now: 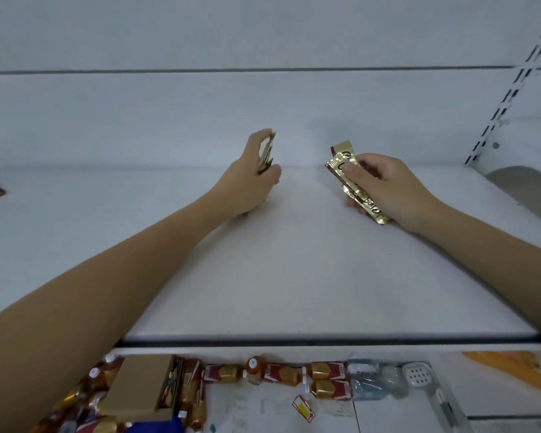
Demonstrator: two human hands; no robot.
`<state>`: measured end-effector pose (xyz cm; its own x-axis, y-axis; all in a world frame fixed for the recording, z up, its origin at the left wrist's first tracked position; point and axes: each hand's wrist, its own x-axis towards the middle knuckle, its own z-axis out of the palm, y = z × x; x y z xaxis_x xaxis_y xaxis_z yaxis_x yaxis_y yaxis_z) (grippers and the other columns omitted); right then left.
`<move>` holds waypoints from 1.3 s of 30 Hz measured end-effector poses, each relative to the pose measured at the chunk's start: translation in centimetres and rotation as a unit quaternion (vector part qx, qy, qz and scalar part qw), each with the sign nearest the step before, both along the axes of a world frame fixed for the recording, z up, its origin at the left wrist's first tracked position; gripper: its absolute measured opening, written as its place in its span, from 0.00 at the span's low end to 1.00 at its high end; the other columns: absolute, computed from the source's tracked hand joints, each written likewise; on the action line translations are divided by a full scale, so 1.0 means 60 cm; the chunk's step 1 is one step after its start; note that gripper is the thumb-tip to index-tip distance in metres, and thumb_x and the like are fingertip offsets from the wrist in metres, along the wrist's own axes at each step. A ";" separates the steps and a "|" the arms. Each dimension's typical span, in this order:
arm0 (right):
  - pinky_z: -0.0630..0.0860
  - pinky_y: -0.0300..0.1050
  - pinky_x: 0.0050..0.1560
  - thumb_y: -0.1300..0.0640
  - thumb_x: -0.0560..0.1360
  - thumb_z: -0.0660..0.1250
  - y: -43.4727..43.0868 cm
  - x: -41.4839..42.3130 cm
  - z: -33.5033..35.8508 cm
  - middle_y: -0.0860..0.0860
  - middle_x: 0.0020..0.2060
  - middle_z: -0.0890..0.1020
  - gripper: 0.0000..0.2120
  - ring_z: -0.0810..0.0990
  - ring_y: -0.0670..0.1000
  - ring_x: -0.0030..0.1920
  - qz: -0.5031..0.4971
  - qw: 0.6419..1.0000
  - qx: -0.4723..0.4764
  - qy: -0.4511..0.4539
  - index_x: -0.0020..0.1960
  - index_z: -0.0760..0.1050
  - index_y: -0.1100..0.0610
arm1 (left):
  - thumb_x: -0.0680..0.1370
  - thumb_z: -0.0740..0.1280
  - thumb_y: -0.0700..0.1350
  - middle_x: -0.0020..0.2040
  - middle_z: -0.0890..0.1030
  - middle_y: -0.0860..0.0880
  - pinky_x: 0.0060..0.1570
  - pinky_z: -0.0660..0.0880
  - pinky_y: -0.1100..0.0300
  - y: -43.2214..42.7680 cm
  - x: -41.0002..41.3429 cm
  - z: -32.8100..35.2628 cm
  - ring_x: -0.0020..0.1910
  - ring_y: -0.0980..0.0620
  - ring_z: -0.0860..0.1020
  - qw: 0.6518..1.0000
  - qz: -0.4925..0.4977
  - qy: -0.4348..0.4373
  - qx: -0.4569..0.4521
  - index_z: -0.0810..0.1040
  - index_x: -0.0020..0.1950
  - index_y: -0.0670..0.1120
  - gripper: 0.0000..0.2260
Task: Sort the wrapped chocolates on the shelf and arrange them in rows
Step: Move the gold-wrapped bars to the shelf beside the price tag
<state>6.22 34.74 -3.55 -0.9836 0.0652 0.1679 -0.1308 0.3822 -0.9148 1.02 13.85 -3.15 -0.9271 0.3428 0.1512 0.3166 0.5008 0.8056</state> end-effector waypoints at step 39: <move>0.77 0.38 0.49 0.58 0.77 0.62 -0.058 0.568 -0.382 0.43 0.51 0.78 0.15 0.78 0.38 0.49 0.158 0.986 -0.053 -0.028 0.63 0.69 0.49 | 0.79 0.51 0.51 0.32 0.72 0.49 0.30 0.66 0.58 -0.041 0.838 -0.379 0.27 0.52 0.68 0.766 0.624 -0.023 0.151 0.72 0.63 0.52 0.17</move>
<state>40.27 31.25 -26.46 -0.9650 -0.2322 0.1220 -0.1766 0.2313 -0.9567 51.33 11.40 -25.90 -0.5114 -0.8593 0.0053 -0.2896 0.1781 0.9404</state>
